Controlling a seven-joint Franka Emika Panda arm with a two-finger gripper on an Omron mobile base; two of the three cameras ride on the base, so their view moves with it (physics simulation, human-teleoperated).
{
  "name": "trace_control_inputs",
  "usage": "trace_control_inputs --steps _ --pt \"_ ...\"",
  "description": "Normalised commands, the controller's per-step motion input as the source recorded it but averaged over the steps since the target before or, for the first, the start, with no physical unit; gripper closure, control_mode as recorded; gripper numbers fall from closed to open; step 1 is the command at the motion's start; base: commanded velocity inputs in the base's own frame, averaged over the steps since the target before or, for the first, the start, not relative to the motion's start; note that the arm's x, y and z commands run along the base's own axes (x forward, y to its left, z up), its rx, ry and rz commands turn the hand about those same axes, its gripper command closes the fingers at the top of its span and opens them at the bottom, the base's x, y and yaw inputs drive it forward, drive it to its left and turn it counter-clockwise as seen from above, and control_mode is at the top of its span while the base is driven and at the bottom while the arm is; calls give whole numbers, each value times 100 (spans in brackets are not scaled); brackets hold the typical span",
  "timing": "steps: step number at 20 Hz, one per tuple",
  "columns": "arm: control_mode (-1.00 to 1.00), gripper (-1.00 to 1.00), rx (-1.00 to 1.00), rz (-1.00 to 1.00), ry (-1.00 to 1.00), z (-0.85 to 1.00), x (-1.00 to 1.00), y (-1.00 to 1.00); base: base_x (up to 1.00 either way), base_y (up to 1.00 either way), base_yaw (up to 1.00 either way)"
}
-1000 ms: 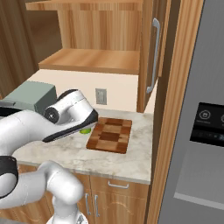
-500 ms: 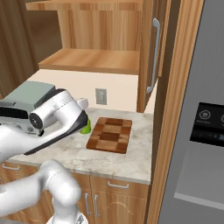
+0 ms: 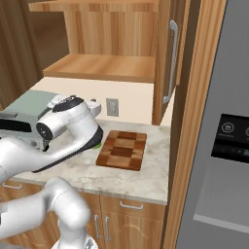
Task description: Grab the spray bottle from the cabinet, then place it next to the cutting board for sanitizing. Then grab the dish brush from the countertop next to the sink and place it next to the cutting board.
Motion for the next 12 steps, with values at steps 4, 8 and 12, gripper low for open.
trace_control_inputs --steps 4,8,12 --pt "-100 -100 34 -9 -12 100 -13 85 0 0 0" --pt "-100 -100 46 -12 -6 100 -61 57 0 0 0" --pt "-100 -100 30 -11 -19 100 -76 54 0 0 0"
